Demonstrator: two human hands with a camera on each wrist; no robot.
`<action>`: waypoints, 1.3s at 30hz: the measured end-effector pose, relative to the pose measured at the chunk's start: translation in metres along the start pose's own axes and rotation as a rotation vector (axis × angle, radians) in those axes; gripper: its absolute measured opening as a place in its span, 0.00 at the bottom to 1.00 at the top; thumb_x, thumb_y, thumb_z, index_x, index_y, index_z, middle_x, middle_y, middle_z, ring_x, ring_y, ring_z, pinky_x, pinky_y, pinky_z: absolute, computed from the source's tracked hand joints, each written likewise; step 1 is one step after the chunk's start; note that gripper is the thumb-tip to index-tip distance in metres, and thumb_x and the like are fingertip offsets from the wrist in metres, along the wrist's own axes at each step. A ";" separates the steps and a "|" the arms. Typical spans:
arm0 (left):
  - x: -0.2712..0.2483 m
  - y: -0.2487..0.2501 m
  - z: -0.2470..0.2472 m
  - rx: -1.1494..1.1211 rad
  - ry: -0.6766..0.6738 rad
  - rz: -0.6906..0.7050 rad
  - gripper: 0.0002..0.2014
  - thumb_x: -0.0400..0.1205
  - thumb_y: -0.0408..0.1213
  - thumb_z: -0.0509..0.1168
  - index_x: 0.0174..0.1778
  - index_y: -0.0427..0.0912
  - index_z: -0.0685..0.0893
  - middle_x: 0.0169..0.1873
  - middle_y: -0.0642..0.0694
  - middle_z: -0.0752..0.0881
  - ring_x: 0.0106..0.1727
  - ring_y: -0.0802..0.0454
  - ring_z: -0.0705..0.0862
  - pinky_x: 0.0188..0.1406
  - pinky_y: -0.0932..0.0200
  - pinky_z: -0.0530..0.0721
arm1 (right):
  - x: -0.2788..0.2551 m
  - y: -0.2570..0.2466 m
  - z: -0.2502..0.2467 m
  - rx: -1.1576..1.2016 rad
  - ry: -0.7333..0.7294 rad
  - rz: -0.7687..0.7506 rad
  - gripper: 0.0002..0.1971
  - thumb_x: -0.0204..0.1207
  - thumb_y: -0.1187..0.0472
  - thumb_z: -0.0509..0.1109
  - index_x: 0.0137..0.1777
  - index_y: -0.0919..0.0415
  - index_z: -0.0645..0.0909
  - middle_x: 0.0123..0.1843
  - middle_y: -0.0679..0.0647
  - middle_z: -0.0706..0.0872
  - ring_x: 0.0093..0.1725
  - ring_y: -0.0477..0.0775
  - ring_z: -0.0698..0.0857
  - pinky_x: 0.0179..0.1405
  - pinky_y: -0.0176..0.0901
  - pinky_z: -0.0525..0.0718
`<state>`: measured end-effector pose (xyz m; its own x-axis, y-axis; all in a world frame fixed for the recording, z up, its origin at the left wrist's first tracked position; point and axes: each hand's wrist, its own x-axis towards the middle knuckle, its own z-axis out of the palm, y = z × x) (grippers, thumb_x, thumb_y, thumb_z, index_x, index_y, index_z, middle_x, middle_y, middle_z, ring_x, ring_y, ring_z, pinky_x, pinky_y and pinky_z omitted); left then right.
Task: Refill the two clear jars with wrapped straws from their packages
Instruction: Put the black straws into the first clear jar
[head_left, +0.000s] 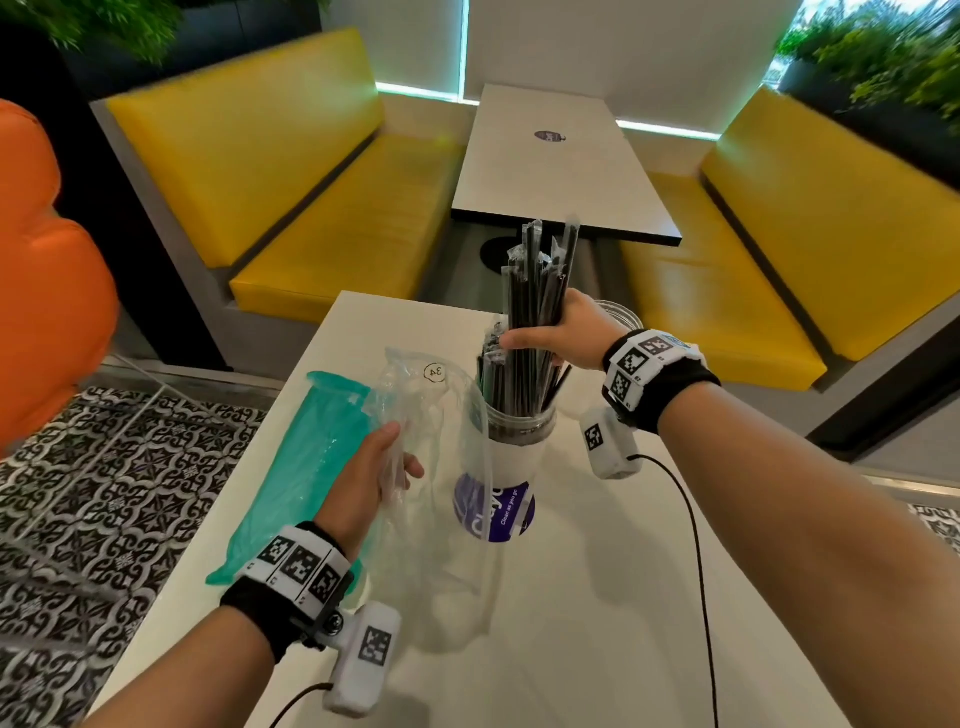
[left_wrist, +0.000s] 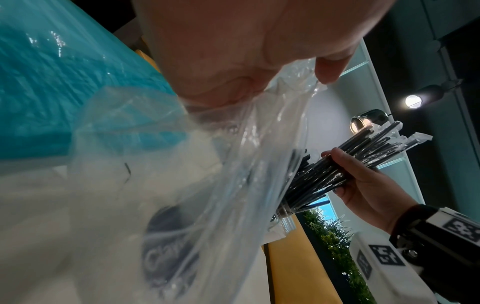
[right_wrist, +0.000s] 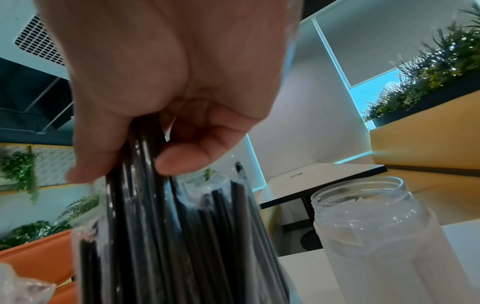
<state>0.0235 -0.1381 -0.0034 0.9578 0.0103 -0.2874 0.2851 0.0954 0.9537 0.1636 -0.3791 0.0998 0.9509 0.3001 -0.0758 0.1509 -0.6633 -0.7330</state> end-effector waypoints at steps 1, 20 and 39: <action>0.000 -0.001 0.000 -0.001 0.003 -0.003 0.23 0.75 0.66 0.54 0.54 0.57 0.83 0.38 0.45 0.84 0.45 0.46 0.77 0.55 0.49 0.75 | 0.000 0.001 0.000 0.002 0.007 0.005 0.23 0.69 0.46 0.80 0.61 0.53 0.80 0.52 0.49 0.88 0.53 0.51 0.88 0.44 0.42 0.89; 0.003 -0.005 -0.002 -0.010 0.005 -0.011 0.22 0.80 0.63 0.56 0.58 0.53 0.85 0.32 0.49 0.85 0.44 0.45 0.76 0.55 0.46 0.74 | -0.014 -0.013 0.010 -0.248 0.094 -0.203 0.26 0.64 0.39 0.80 0.54 0.58 0.88 0.47 0.51 0.91 0.47 0.48 0.90 0.49 0.42 0.90; -0.001 0.003 -0.005 0.000 -0.005 -0.007 0.18 0.89 0.55 0.50 0.63 0.53 0.82 0.37 0.43 0.82 0.45 0.45 0.75 0.53 0.49 0.73 | -0.028 0.013 0.039 -0.220 0.248 -0.126 0.39 0.60 0.32 0.79 0.68 0.48 0.75 0.56 0.42 0.78 0.59 0.46 0.74 0.65 0.44 0.67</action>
<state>0.0233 -0.1330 -0.0008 0.9559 0.0051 -0.2935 0.2918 0.0950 0.9518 0.1285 -0.3694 0.0658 0.9538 0.2310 0.1923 0.3000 -0.7714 -0.5612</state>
